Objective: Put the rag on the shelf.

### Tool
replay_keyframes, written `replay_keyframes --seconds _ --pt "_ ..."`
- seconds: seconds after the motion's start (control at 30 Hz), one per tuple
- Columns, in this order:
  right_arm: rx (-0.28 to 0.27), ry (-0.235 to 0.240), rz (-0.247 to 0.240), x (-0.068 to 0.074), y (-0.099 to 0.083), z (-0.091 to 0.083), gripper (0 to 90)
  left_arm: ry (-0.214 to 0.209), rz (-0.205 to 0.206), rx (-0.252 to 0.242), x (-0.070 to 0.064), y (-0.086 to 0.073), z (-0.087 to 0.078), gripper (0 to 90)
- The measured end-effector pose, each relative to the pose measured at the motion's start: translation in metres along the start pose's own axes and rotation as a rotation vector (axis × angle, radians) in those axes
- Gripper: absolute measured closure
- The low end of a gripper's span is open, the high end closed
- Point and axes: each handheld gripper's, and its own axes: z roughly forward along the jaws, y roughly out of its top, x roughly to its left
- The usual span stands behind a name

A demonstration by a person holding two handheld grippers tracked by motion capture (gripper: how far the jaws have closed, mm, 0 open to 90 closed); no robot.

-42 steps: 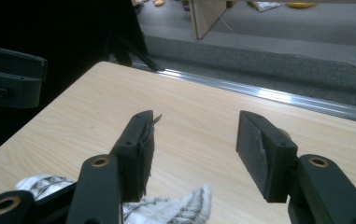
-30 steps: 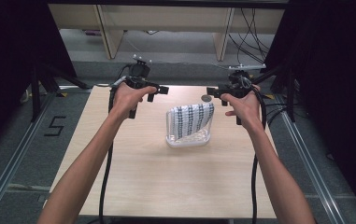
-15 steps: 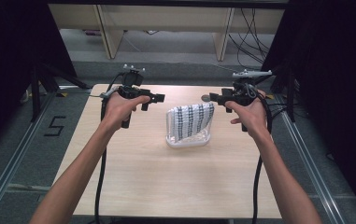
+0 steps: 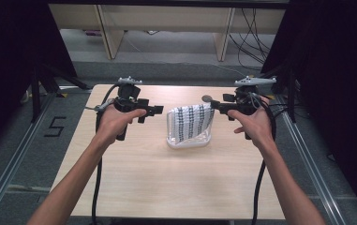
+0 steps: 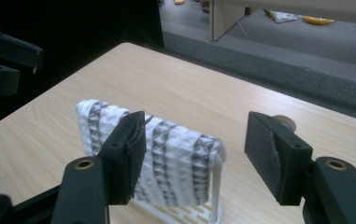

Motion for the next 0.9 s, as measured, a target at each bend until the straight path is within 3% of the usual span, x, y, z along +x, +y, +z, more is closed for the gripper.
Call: replay_keyframes --seconds 0.13,0.17,0.3,0.33,0.47,0.5,0.7,0.8,0.87,0.9 --pt "0.011 0.015 0.003 0.003 -0.006 -0.004 38.8 -0.012 -0.005 -0.015 -0.004 -0.007 -0.005 30.0" --pt "0.005 0.007 -0.025 0.002 -0.007 -0.005 38.5 -0.017 -0.001 -0.016 -0.004 -0.009 -0.007 30.0" --pt "0.001 0.015 0.004 0.005 -0.012 -0.012 36.5 -0.018 0.014 -0.016 -0.004 -0.016 -0.013 29.9" --pt "-0.007 0.004 -0.029 0.004 -0.015 -0.014 35.8 -0.018 0.008 -0.025 -0.005 -0.017 -0.014 29.9" --pt "-0.003 0.009 -0.007 0.007 -0.022 -0.021 35.0 -0.025 0.012 -0.027 -0.006 -0.027 -0.018 29.5" --pt "-0.012 0.006 -0.022 0.006 -0.024 -0.022 34.7 -0.027 0.014 -0.026 -0.007 -0.03 -0.019 29.5" --pt "0.0 0.016 0.0 0.009 -0.041 -0.028 33.4 -0.035 0.045 -0.019 -0.013 -0.046 -0.025 29.3" --pt "0.01 0.008 -0.027 0.009 -0.051 -0.031 33.0 -0.033 0.064 -0.008 -0.015 -0.053 -0.028 29.0" --pt "0.015 0.011 -0.004 0.012 -0.056 -0.033 32.7 -0.035 0.064 -0.008 -0.017 -0.059 -0.029 29.0" --pt "0.011 0.008 -0.034 0.01 -0.058 -0.034 32.5 -0.036 0.066 -0.01 -0.018 -0.063 -0.03 29.0"
